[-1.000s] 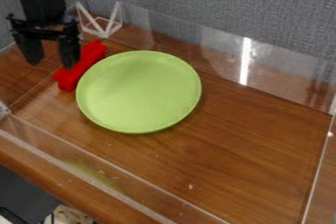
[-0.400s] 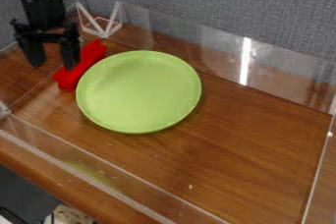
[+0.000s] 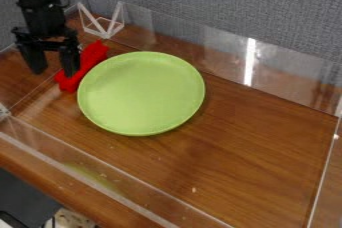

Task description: Put the red object on the green plate

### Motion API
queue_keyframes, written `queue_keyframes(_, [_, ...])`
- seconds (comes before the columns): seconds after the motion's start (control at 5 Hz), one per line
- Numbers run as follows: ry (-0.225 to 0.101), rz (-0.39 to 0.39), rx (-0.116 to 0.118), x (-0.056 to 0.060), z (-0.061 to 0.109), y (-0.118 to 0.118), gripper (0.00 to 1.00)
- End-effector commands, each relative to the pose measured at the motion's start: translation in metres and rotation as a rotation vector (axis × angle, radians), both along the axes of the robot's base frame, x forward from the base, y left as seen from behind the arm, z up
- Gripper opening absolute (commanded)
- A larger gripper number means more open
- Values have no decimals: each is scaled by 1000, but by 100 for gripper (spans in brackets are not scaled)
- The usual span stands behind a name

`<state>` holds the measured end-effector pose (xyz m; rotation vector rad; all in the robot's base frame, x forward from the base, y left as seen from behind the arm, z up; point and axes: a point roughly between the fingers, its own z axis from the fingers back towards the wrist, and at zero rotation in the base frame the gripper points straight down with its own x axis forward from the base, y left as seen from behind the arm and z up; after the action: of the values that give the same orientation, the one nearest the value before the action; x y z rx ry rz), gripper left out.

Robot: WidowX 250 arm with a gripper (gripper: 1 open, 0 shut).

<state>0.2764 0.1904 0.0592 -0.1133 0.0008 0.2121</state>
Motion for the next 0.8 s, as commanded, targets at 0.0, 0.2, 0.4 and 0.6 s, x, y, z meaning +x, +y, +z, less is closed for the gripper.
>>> queue_keyframes(0.0, [-77,62,71,1,28,5,100])
queue_keyframes(0.2, [-98,109,104,2,34,2,100])
queue_keyframes(0.4, [-108,51,113,9,32,-1,100])
queue_keyframes(0.6, [-107,-17,105,15,27,1,100])
